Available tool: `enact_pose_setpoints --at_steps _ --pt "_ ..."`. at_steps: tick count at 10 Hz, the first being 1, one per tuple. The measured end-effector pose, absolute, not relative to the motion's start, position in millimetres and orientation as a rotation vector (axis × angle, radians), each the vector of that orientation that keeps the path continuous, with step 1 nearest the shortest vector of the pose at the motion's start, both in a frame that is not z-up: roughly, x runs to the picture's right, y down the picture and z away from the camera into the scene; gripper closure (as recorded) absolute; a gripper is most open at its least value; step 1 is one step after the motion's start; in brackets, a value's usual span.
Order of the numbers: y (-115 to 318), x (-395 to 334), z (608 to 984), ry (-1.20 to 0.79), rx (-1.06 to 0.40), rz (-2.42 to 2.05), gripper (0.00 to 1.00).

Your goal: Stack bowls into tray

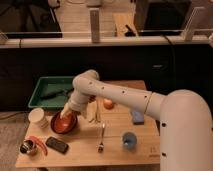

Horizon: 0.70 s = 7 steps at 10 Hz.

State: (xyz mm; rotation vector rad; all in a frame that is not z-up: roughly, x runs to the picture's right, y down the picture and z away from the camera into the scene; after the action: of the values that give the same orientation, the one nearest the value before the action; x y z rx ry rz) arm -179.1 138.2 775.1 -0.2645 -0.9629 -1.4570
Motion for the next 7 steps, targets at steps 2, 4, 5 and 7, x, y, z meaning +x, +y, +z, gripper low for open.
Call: enact_pose_setpoints --at_steps 2,4,5,7 --pt "147 -180 792 -0.957 -0.276 -1.451 0.22" --pt "156 -181 808 -0.963 -0.276 -1.452 0.22" --pt "160 -180 815 -0.970 -0.275 -1.449 0.22" --pt "172 -180 831 -0.990 -0.276 -1.443 0.22"
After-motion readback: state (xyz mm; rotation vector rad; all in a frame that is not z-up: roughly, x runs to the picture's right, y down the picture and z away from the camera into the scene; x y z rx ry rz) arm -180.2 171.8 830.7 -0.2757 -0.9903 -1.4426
